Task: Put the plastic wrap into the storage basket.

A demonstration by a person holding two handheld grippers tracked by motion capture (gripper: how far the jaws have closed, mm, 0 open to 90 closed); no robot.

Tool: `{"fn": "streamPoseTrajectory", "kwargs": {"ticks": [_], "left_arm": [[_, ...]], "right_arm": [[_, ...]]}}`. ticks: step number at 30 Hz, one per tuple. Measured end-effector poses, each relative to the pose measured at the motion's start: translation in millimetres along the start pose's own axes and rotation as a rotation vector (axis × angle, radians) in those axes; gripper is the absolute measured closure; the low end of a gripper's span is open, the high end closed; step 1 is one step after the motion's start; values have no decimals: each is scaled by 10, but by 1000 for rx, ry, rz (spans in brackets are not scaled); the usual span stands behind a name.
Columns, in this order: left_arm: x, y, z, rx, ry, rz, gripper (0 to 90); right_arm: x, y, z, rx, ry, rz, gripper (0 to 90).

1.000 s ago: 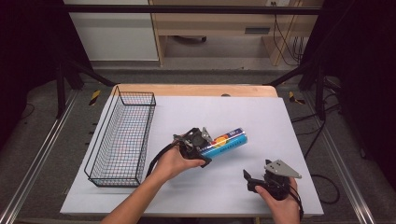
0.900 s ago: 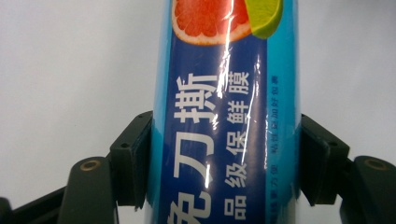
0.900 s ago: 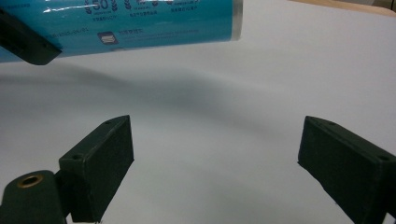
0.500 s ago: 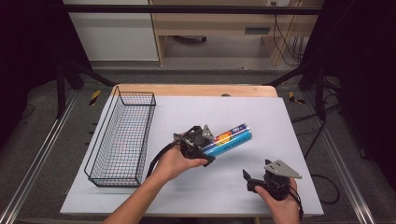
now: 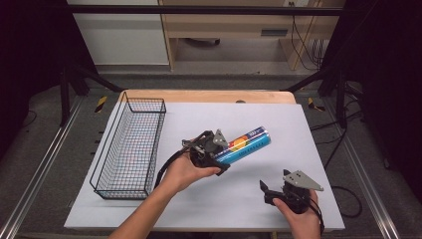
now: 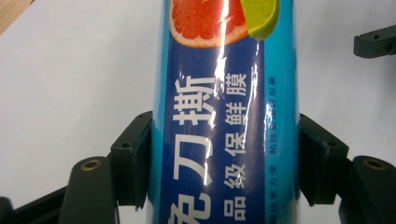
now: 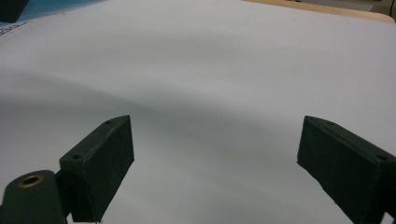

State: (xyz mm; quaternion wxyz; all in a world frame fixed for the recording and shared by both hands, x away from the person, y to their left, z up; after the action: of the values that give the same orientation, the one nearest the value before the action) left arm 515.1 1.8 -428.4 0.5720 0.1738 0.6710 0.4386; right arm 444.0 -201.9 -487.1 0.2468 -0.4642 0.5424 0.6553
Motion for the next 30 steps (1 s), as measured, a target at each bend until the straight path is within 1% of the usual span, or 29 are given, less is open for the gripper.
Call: {"fn": "streamPoseTrajectory", "kwargs": {"ticks": [2, 5, 7, 11, 16, 17, 21, 24, 27, 28, 29, 30], "left_arm": [[-12, 12, -5, 0, 0, -7, 317], [-28, 19, -24, 0, 9, -15, 317], [-34, 22, -44, 2, 7, -14, 317], [-50, 44, -85, 2, 0, -11, 317], [-61, 53, -102, -2, 13, -15, 317], [-59, 52, -103, 1, 19, -16, 317], [-67, 76, -104, 5, 29, -28, 318], [-72, 113, -99, -3, 29, -38, 318], [-59, 152, -90, -13, 23, -35, 318], [-53, 163, -87, -18, 23, -35, 318], [-46, 175, -85, -19, 18, -33, 318], [-42, 190, -82, -29, 11, -32, 318]], "right_arm": [[-6, 9, 0, -2, -10, -3, 102], [-7, 2, -10, -1, -7, -6, 100], [-10, 6, -3, -8, -16, -2, 91], [-31, 15, 3, -11, -15, -13, 79], [-46, 24, 26, -31, -20, -21, 76], [-53, 29, 25, -32, -15, -25, 76], [-53, 35, 12, -30, -23, -27, 73], [-54, 33, 9, -33, -26, -27, 74], [-42, 25, 13, -32, -24, -20, 74], [-42, 22, 14, -28, -16, -22, 74], [-42, 22, 14, -28, -16, -22, 74], [-42, 23, 19, -32, -18, -21, 74]]}}
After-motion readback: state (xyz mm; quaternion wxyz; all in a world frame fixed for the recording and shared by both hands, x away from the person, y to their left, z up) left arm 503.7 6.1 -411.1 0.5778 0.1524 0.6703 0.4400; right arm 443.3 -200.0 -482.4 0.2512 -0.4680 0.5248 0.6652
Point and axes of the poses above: each handheld gripper's, and its own axes: y roughly backward along the jaws, x roughly out of its underside, z roughly to its left, the point moved 7 cm from there along -y, roughly forward along the jaws, and after that the axes turned 3 degrees about x, right-handed, at the moved point
